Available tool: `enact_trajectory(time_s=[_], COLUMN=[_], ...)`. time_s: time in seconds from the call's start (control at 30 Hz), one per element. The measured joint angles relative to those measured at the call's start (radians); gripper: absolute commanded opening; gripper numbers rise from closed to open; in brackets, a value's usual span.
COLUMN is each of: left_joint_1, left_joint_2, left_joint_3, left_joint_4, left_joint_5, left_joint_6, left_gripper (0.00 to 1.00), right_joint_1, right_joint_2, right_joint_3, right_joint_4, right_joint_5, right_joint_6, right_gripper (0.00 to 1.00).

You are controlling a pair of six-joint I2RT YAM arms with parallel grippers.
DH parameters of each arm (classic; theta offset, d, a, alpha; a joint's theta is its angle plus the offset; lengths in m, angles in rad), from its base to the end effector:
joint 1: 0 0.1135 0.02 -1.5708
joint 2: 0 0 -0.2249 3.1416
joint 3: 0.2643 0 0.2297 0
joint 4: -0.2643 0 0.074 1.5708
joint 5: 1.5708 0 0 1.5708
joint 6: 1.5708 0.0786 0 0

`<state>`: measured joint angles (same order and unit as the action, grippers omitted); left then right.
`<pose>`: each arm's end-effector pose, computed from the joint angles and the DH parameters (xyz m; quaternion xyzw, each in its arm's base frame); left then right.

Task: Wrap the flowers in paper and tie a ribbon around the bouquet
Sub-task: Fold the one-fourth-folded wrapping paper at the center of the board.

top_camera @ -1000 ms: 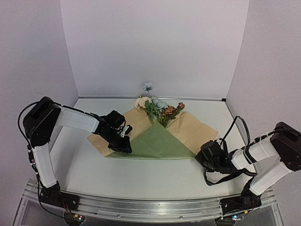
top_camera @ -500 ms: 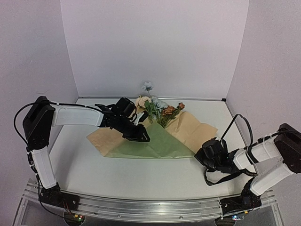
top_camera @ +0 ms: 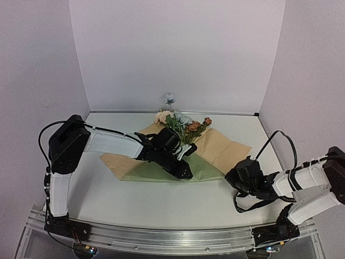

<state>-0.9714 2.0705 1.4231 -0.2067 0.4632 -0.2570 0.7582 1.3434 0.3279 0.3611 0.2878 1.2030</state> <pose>0.2167 -0.3795 0.1162 0.3941 0.8258 -0.3724 0.1551 0.2010 0.1596 0.0849 0.2577 0.8517 0.2921 0.3505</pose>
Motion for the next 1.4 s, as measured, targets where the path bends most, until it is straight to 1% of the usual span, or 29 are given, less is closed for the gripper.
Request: enact_trajectory(time_s=[0.23, 0.37, 0.5, 0.73, 1.1, 1.27, 1.4], left_joint_1=[0.004, 0.005, 0.005, 0.005, -0.009, -0.024, -0.035], left_joint_2=[0.019, 0.052, 0.082, 0.167, 0.277, 0.28, 0.28], left_joint_3=[0.034, 0.066, 0.085, 0.142, 0.241, 0.243, 0.244], left_joint_4=[0.041, 0.05, 0.038, -0.005, -0.035, -0.021, 0.005], left_joint_5=[0.06, 0.108, 0.151, 0.191, 0.189, 0.176, 0.133], left_joint_6=[0.132, 0.218, 0.299, 0.392, 0.381, 0.341, 0.292], left_gripper=[0.25, 0.22, 0.18, 0.16, 0.16, 0.16, 0.18], right_joint_1=[0.0, 0.0, 0.0, 0.0, 0.0, 0.0, 0.0], right_joint_2=[-0.017, -0.017, -0.019, -0.068, -0.156, -0.23, -0.314], right_joint_3=[-0.001, -0.001, -0.001, -0.002, -0.002, 0.017, 0.043], right_joint_4=[-0.016, -0.019, -0.023, -0.041, -0.11, -0.189, -0.272], right_joint_5=[-0.058, -0.083, -0.11, -0.133, -0.191, -0.211, -0.22], right_joint_6=[-0.036, -0.054, -0.076, -0.114, -0.195, -0.244, -0.296], right_gripper=[0.0, 0.0, 0.0, 0.0, 0.0, 0.0, 0.0])
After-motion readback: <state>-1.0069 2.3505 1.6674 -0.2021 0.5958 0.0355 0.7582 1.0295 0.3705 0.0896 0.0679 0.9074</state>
